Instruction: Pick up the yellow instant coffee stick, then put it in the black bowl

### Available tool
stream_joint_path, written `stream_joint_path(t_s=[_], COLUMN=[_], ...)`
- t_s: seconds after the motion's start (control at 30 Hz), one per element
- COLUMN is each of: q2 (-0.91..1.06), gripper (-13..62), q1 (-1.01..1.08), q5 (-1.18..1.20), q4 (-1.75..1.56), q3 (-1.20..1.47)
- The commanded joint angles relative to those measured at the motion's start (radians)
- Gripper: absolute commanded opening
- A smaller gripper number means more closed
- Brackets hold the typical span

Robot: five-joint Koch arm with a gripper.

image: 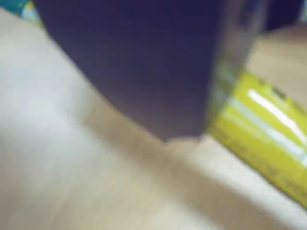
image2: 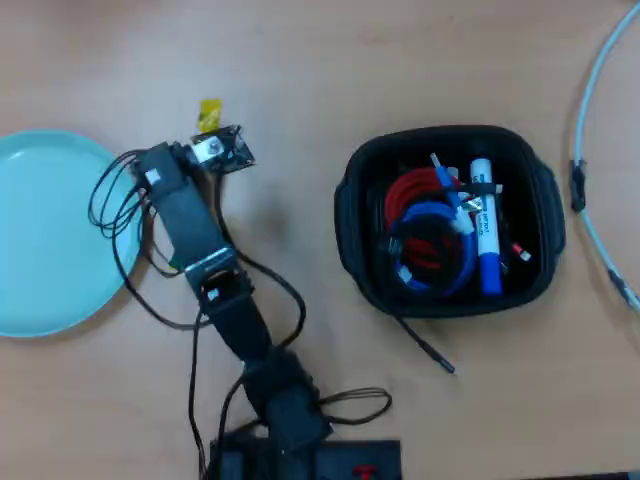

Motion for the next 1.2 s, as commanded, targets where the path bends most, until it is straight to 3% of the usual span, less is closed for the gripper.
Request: stream_joint_path(t_s=[0.0, 0.27, 0.7, 1.0, 1.17], q2=[0.216, 0.627, 0.861, 1.223, 1.384], gripper=[-6.9, -6.9, -6.9, -6.9, -6.9], q1=[-0.021, -0.049, -0.055, -0.026, 0.084], q5=[0.017, 0.074, 0.431, 0.520, 0.520], q4=[0.109, 0.101, 0.051, -0.486, -0.703], q3=[0.008, 0.273, 0.472, 1.023, 1.172])
